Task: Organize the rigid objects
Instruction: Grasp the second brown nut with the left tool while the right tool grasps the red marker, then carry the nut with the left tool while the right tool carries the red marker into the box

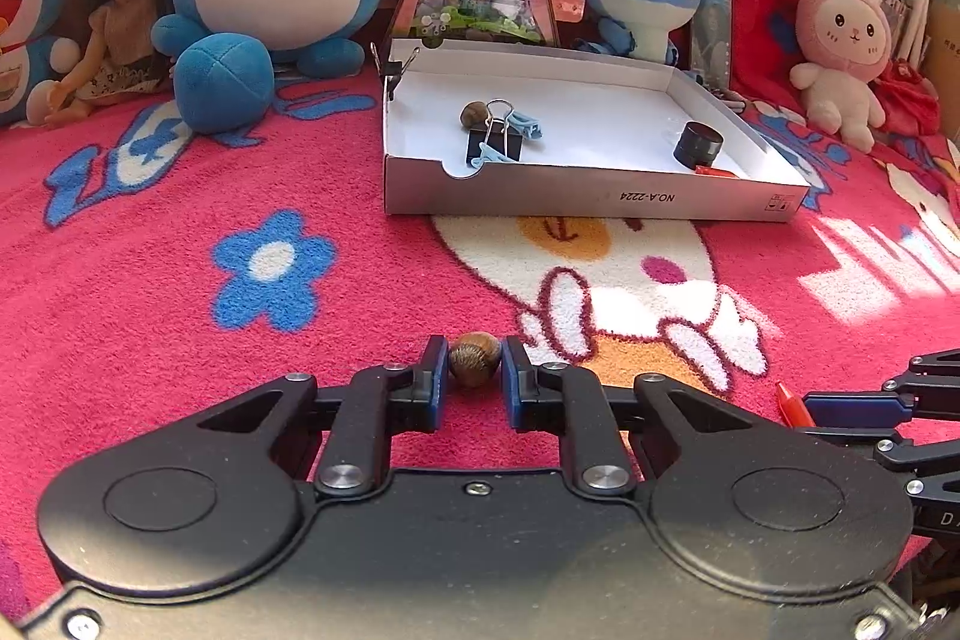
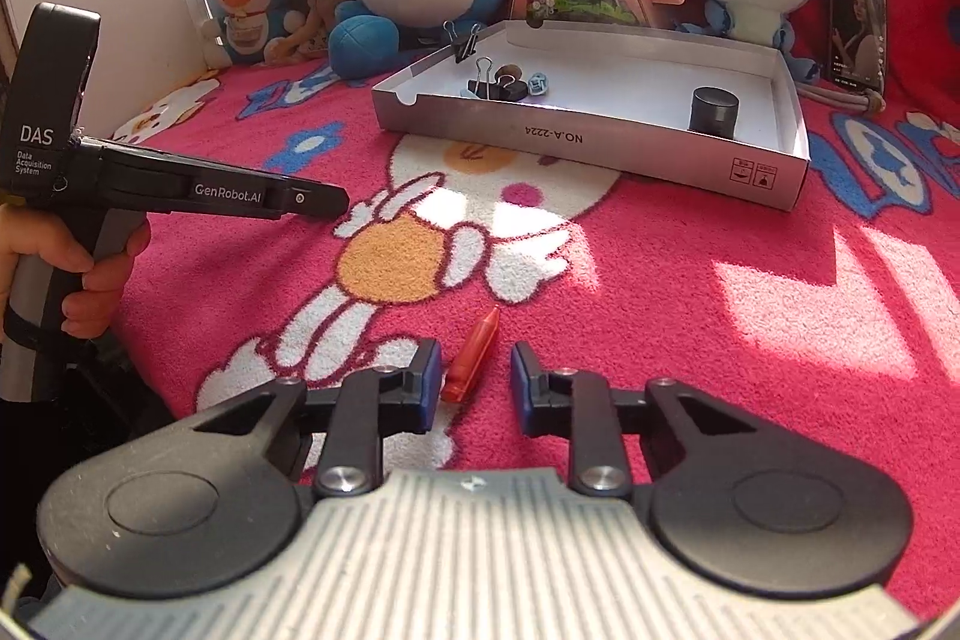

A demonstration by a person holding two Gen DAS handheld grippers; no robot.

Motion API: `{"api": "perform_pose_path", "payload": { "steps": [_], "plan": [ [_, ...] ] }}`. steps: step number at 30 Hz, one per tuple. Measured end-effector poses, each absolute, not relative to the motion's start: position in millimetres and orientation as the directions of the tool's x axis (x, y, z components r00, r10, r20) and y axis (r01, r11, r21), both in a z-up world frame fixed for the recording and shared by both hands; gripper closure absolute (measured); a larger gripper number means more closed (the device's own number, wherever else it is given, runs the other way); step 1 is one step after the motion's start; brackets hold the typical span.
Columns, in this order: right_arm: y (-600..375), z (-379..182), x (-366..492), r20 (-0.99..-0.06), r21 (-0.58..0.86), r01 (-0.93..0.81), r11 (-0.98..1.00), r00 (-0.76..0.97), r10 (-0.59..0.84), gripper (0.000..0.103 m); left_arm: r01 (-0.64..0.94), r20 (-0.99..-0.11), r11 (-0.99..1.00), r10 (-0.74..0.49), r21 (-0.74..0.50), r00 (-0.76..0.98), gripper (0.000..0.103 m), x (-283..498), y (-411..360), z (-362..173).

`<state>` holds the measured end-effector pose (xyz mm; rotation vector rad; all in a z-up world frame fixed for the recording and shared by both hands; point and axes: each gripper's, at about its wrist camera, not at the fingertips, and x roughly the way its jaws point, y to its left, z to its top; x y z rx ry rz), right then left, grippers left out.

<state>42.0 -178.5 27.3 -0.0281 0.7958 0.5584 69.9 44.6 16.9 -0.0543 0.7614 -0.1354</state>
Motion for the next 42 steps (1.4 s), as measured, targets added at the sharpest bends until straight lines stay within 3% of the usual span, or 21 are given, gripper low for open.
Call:
{"api": "perform_pose_path", "payload": {
  "steps": [2, 7, 26, 42],
  "plan": [
    [-178, 28, 42, -0.687, 0.167, -0.476, 0.863, 0.571, 0.448, 0.083, 0.106, -0.684, 0.989, -0.148, -0.103, 0.715, 0.085, 70, 43, 18],
    [-179, 28, 46, -0.691, 0.147, -0.437, 0.887, 0.597, 0.408, 0.088, 0.109, -0.682, 0.988, -0.155, -0.11, 0.715, 0.085, 70, 41, 19],
    [-185, 34, 69, -0.679, 0.071, -0.323, 0.944, 0.678, 0.283, 0.088, 0.13, -0.661, 0.984, -0.179, -0.123, 0.729, 0.085, 87, 27, 30],
    [-179, 58, 120, -0.619, 0.104, -0.291, 0.951, 0.729, 0.291, 0.088, 0.114, -0.599, 0.984, -0.174, -0.138, 0.782, 0.085, 146, 4, 58]
  ]
}}
